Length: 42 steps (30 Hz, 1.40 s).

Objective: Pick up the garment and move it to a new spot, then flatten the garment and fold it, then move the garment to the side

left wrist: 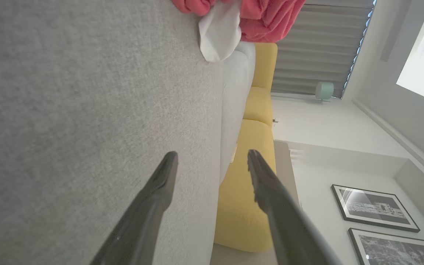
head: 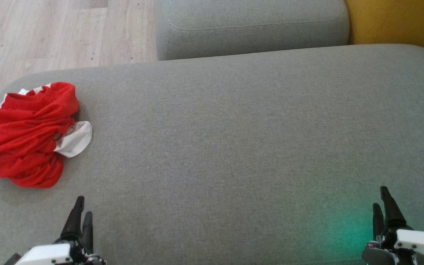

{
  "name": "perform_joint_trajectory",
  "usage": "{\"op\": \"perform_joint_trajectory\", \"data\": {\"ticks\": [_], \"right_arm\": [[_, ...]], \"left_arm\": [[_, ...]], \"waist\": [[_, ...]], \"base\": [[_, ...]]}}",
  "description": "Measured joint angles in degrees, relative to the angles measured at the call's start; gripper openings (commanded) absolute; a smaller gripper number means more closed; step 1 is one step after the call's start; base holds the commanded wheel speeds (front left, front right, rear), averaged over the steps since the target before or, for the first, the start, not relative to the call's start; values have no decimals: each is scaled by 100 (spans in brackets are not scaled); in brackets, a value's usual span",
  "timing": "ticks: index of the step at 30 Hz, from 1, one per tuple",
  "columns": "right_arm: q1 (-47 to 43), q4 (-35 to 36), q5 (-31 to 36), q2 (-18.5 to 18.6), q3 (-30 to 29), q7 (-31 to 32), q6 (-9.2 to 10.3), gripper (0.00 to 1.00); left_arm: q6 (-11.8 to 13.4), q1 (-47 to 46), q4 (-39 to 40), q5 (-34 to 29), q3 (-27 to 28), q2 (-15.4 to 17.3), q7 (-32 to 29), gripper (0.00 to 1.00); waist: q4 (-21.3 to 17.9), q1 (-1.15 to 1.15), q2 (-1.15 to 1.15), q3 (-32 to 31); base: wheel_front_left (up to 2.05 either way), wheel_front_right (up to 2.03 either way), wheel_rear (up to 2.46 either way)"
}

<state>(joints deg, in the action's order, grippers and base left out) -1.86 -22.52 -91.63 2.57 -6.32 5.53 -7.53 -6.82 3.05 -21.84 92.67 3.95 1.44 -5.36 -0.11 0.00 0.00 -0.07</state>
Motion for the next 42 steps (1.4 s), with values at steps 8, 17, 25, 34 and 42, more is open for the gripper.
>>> {"op": "perform_joint_trajectory", "data": {"ticks": [8,17,25,34,42], "right_arm": [[5,69,367,0,90,-107,0,100],[5,264,1330,0,256,-260,0,100],[6,420,2156,1,509,-399,0,100],[5,541,2810,3,770,-536,0,100],[6,550,3416,5,933,-666,0,100]], "left_arm": [[0,-9,186,-388,-7,0,130,100],[131,-8,492,-1337,-182,1,256,100],[297,-5,681,-2165,-408,11,402,100],[505,28,832,-2824,-677,65,547,100],[684,36,969,-3396,-876,151,655,100]], "waist": [[-16,0,0,-26],[-31,0,0,-53],[-53,0,0,-83],[-65,0,0,-187],[-67,0,0,-206]], "base": [[0,0,0],[0,0,0],[0,0,0],[0,0,0],[0,0,0]]}}
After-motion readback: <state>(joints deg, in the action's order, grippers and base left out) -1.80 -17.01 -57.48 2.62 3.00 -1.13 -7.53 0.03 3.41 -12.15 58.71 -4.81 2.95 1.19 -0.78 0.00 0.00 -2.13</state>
